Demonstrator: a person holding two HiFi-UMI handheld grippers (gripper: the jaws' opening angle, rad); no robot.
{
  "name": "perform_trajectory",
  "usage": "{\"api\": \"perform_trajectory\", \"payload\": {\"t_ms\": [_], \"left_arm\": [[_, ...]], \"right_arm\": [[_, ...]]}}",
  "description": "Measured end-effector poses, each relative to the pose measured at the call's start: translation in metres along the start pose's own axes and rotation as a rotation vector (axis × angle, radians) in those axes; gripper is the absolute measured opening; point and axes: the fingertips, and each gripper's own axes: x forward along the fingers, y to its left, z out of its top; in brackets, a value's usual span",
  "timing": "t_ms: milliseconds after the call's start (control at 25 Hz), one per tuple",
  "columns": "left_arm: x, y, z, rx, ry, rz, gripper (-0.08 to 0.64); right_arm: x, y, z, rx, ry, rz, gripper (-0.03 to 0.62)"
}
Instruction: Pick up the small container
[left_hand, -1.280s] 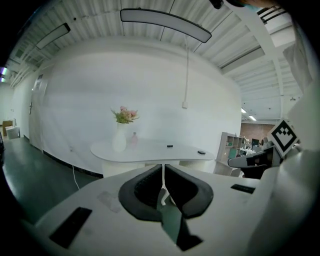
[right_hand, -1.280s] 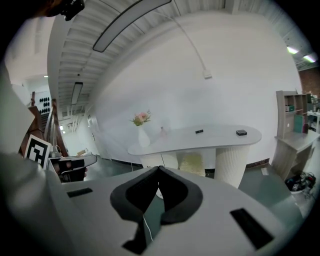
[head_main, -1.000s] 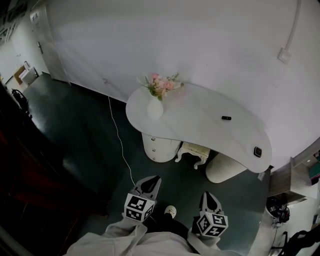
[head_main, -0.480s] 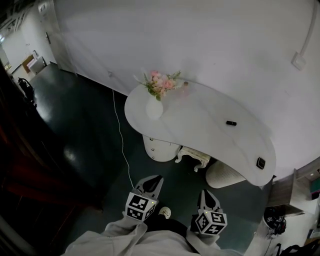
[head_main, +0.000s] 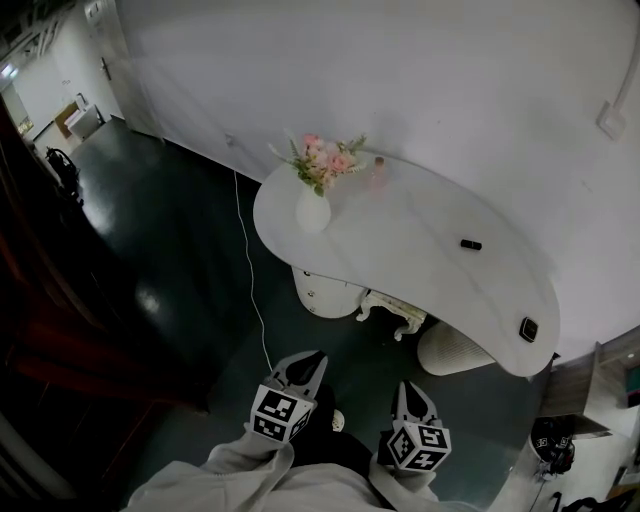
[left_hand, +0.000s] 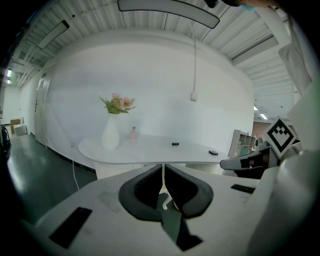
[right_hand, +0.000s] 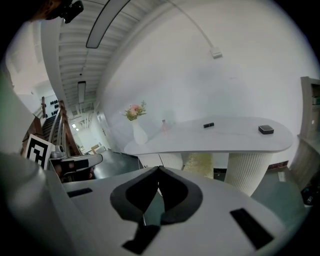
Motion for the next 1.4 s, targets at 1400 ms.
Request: {"api": "perform_trajectory", "payload": {"t_ms": [1400], "left_arm": [[0.17,0.05,0.084,0.05,-0.001,-0.075,0.026]], "right_arm": [[0.126,-0.061,0.099,0.026,-0.008,-0.039,0.049]]}}
